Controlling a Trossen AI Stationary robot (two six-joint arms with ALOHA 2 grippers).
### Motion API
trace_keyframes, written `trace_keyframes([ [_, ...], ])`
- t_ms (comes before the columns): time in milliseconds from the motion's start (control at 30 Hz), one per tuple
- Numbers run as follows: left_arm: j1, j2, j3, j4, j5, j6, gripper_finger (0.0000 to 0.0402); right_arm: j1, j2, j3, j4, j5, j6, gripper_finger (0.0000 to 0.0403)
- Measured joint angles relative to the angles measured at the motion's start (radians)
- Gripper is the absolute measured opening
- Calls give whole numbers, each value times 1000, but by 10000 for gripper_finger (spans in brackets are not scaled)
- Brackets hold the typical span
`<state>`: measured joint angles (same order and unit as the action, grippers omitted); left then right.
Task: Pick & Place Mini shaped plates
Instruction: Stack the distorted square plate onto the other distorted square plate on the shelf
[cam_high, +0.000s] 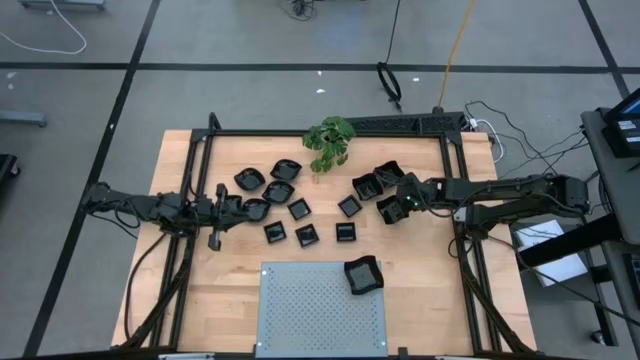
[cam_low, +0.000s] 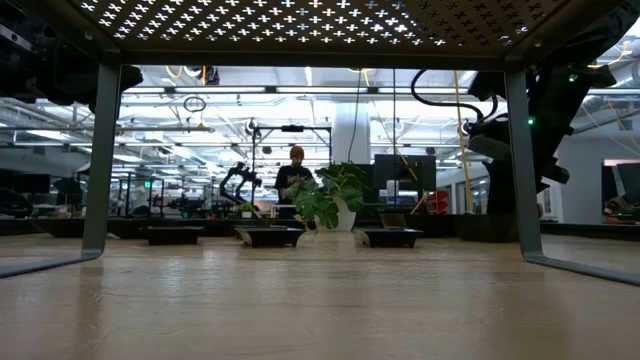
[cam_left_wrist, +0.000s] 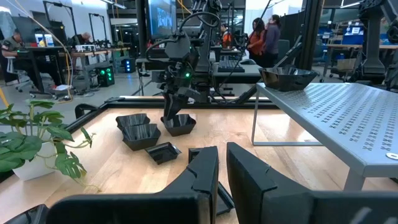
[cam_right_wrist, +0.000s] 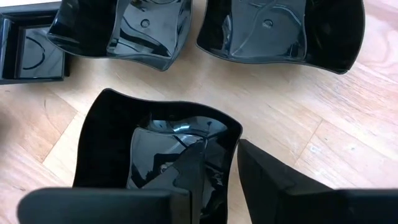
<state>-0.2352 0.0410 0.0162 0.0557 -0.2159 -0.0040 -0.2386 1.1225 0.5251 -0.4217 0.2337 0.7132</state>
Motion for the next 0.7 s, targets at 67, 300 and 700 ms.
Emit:
trace_keyframes([
  [67,0,0,0,0,0,0,35,0,0,0,0,0,3,85],
  [300,0,0,0,0,0,0,35,0,0,0,0,0,7,73],
  [700,0,0,0,0,0,0,35,0,-1,0,-35,0,31,9],
])
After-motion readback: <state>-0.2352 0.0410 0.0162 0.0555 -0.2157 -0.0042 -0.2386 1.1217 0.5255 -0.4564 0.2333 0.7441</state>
